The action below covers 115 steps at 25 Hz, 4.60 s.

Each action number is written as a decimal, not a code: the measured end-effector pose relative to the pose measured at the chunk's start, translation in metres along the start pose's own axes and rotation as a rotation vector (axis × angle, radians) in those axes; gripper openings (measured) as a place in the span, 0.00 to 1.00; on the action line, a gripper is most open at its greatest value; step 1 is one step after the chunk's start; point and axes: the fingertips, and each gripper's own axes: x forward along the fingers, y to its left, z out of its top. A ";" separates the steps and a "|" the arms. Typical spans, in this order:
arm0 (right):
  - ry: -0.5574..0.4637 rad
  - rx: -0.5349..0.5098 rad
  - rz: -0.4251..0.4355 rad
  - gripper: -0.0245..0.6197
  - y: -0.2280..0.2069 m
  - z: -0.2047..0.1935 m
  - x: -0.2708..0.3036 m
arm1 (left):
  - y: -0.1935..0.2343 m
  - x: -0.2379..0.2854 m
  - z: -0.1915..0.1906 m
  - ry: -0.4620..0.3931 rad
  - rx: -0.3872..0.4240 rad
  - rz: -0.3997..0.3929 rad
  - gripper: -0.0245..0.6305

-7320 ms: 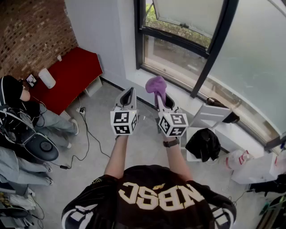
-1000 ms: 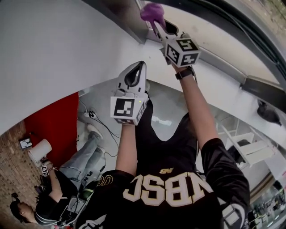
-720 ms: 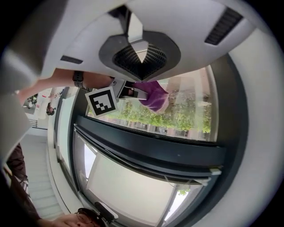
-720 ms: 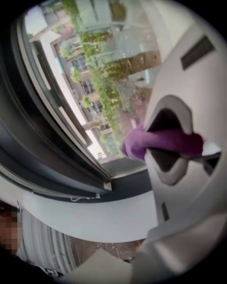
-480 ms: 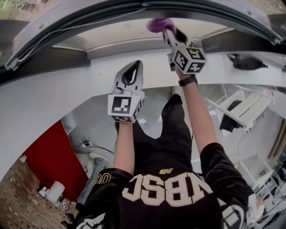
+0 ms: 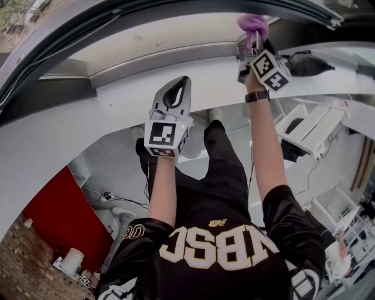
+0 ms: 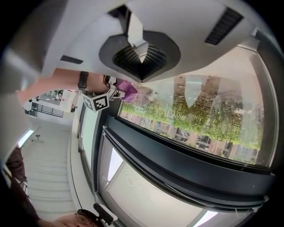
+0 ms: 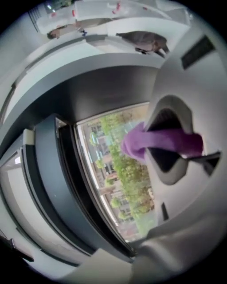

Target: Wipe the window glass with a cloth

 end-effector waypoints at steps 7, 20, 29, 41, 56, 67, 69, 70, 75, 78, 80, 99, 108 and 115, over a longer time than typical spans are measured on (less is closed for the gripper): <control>0.100 -0.321 0.490 0.16 0.223 -0.112 -0.028 | 0.096 -0.096 -0.002 0.009 -0.003 0.229 0.06; 0.292 -0.294 1.055 0.16 0.603 -0.283 -0.091 | 0.245 -0.310 -0.009 -0.003 -0.051 0.603 0.06; 0.299 -0.230 0.866 0.16 0.525 -0.251 -0.032 | 0.225 -0.257 -0.016 0.019 -0.073 0.518 0.06; 0.181 0.016 0.127 0.16 0.049 -0.117 0.033 | 0.039 -0.026 -0.029 0.055 -0.025 0.104 0.06; 0.224 -0.129 0.313 0.16 0.154 -0.177 0.000 | 0.096 -0.076 -0.042 0.085 -0.019 0.204 0.06; 0.359 -0.322 0.934 0.16 0.542 -0.329 -0.047 | 0.260 -0.249 -0.038 0.069 -0.021 0.477 0.06; 0.398 -0.310 0.947 0.16 0.575 -0.349 -0.044 | 0.272 -0.269 -0.040 0.077 -0.016 0.500 0.06; 0.420 -0.305 0.945 0.16 0.586 -0.356 -0.041 | 0.276 -0.275 -0.037 0.073 -0.014 0.507 0.06; 0.476 -0.326 0.913 0.16 0.575 -0.363 -0.026 | 0.275 -0.275 -0.035 0.043 -0.050 0.521 0.06; 0.447 -0.305 0.815 0.16 0.508 -0.330 -0.006 | 0.255 -0.241 -0.041 0.033 -0.078 0.480 0.06; 0.442 -0.305 0.730 0.16 0.439 -0.309 0.011 | 0.234 -0.205 -0.045 0.023 -0.096 0.438 0.06; 0.250 0.112 -0.025 0.16 -0.067 -0.139 0.054 | 0.040 0.037 -0.064 0.028 -0.097 0.077 0.06; 0.447 0.022 0.407 0.16 0.205 -0.276 0.028 | 0.163 -0.083 -0.051 0.030 -0.085 0.301 0.06; 0.547 -0.170 0.843 0.16 0.459 -0.380 -0.009 | 0.259 -0.219 -0.040 0.028 -0.081 0.520 0.06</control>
